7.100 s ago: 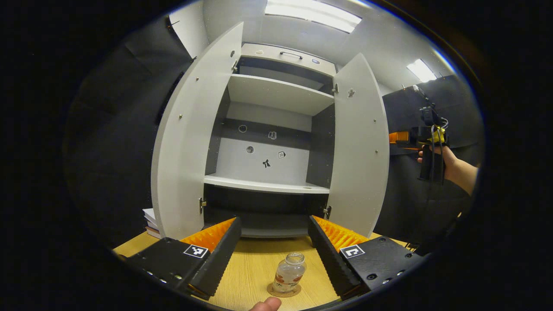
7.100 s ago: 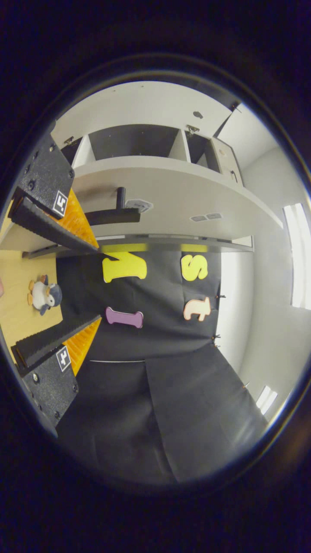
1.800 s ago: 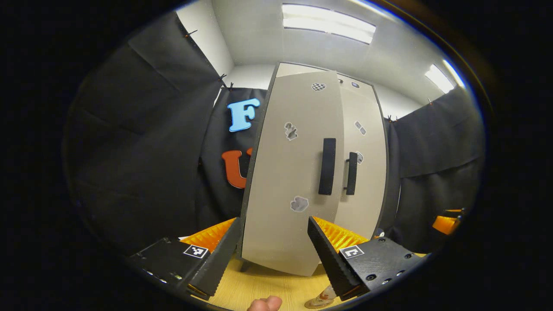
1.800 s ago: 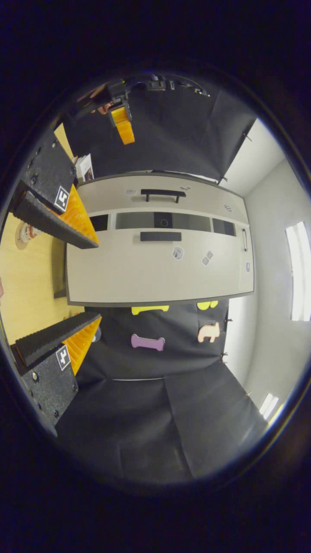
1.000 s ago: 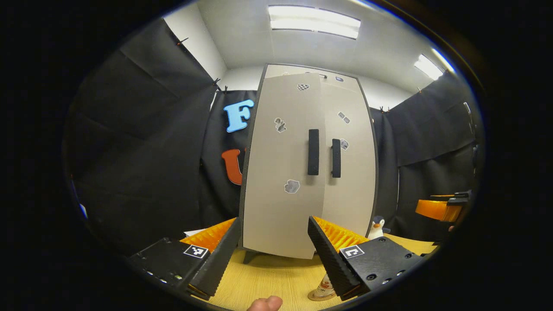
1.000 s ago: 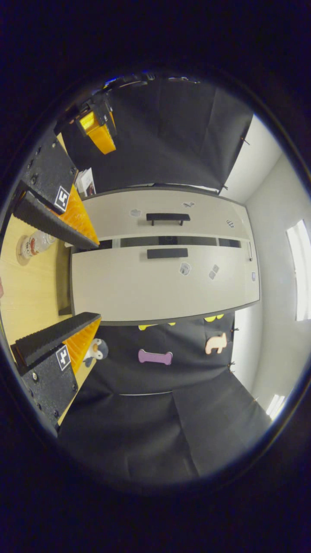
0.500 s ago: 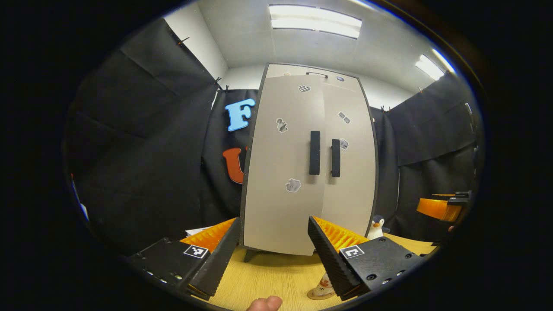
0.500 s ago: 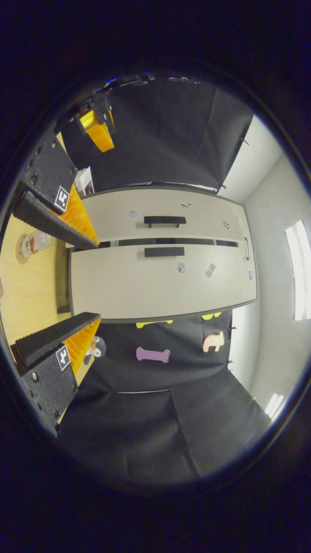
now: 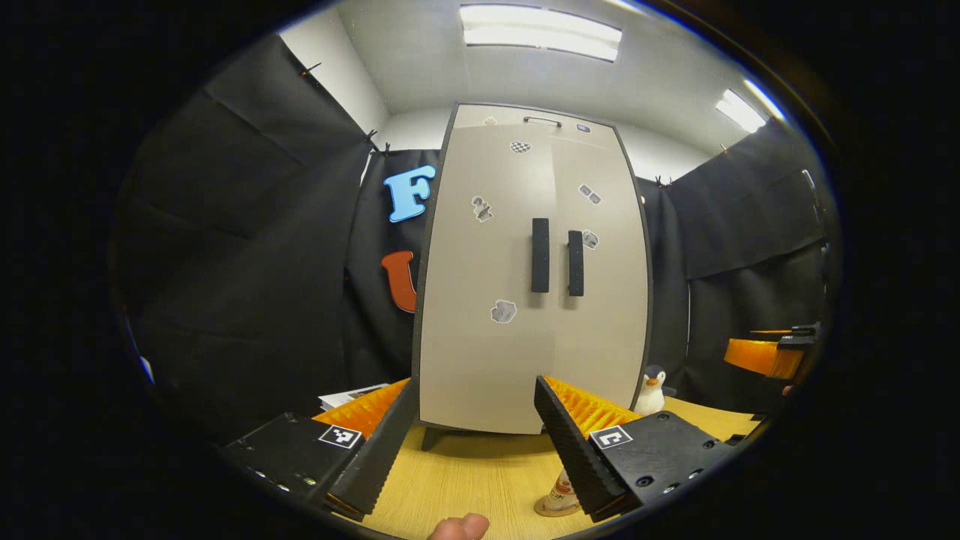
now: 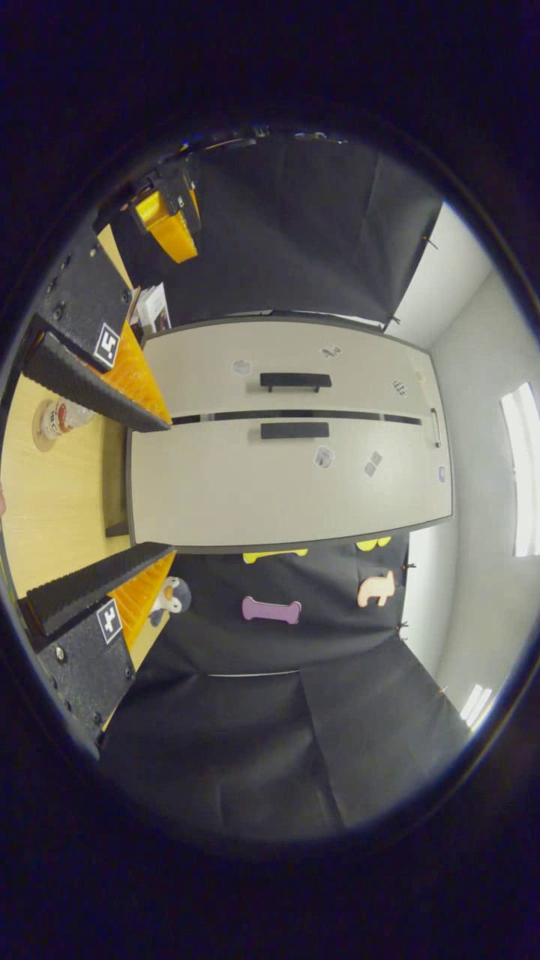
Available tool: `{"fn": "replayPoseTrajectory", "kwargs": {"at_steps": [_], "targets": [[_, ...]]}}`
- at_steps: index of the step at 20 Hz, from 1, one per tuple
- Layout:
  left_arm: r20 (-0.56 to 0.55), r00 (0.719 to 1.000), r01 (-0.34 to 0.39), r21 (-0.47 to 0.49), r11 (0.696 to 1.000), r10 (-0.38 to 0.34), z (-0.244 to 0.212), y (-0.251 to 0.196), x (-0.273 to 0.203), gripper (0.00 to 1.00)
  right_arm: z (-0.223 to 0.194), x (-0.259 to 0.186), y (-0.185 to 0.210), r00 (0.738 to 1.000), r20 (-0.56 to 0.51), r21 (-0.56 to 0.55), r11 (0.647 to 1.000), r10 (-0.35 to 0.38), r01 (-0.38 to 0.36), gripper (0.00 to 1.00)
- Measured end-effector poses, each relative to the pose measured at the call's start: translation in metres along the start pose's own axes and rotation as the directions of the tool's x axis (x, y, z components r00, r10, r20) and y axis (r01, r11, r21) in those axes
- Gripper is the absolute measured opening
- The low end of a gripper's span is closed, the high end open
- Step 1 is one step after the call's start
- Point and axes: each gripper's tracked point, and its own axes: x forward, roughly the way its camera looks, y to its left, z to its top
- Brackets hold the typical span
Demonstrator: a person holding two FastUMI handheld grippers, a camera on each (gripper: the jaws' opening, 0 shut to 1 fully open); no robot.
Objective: Grasp the bottle in the cabinet with the left hand and place it on the coaster, then close the right door with the right hand and the left door with the left hand.
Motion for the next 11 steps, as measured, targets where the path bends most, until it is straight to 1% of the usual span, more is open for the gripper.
{"fn": "replayPoseTrajectory", "kwargs": {"at_steps": [1, 2, 3, 4, 5, 7, 8, 9, 10, 11], "targets": [[-0.004, 1.000, 0.002, -0.001, 1.000, -0.002, -0.001, -0.001, 0.002, 0.99, 0.004, 0.002, 0.004, 1.000, 0.006, 0.009, 1.000, 0.009, -0.009, 0.97], [-0.006, 1.000, 0.003, -0.010, 1.000, -0.003, -0.001, -0.002, 0.004, 0.95, 0.007, 0.003, 0.007, 1.000, 0.012, 0.014, 1.000, 0.019, -0.019, 0.97], [-0.008, 1.000, 0.005, -0.021, 1.000, -0.005, -0.001, -0.004, 0.005, 0.99, 0.008, 0.003, 0.010, 1.000, 0.017, 0.013, 1.000, 0.026, -0.026, 0.97], [-0.007, 1.000, 0.003, -0.032, 0.999, -0.003, 0.001, -0.004, 0.001, 0.95, 0.010, 0.003, 0.012, 0.999, 0.023, 0.007, 1.000, 0.030, -0.030, 0.96], [-0.003, 1.000, 0.001, -0.039, 0.999, -0.001, 0.001, -0.005, 0.001, 0.99, 0.009, 0.002, 0.015, 0.999, 0.026, -0.002, 0.999, 0.035, -0.035, 0.96], [-0.007, 1.000, 0.004, -0.045, 0.999, -0.004, -0.001, -0.006, 0.000, 0.99, 0.003, 0.000, 0.018, 0.999, 0.011, -0.027, 0.999, 0.042, -0.042, 0.96], [-0.011, 1.000, 0.006, -0.045, 0.999, -0.007, -0.002, -0.008, -0.001, 0.95, 0.002, -0.001, 0.018, 0.999, 0.004, -0.034, 0.998, 0.044, -0.044, 0.96], [-0.012, 1.000, 0.007, -0.041, 0.999, -0.008, -0.002, -0.008, -0.002, 0.99, 0.000, -0.001, 0.018, 0.999, 0.000, -0.035, 0.998, 0.046, -0.046, 0.96], [-0.013, 1.000, 0.006, -0.036, 0.999, -0.007, -0.002, -0.008, -0.002, 0.99, 0.000, 0.000, 0.019, 0.999, -0.003, -0.032, 0.998, 0.049, -0.049, 0.97], [-0.013, 1.000, 0.006, -0.033, 0.999, -0.006, -0.002, -0.007, -0.002, 0.95, 0.001, 0.000, 0.019, 0.999, -0.004, -0.026, 0.998, 0.051, -0.051, 0.97]]}}
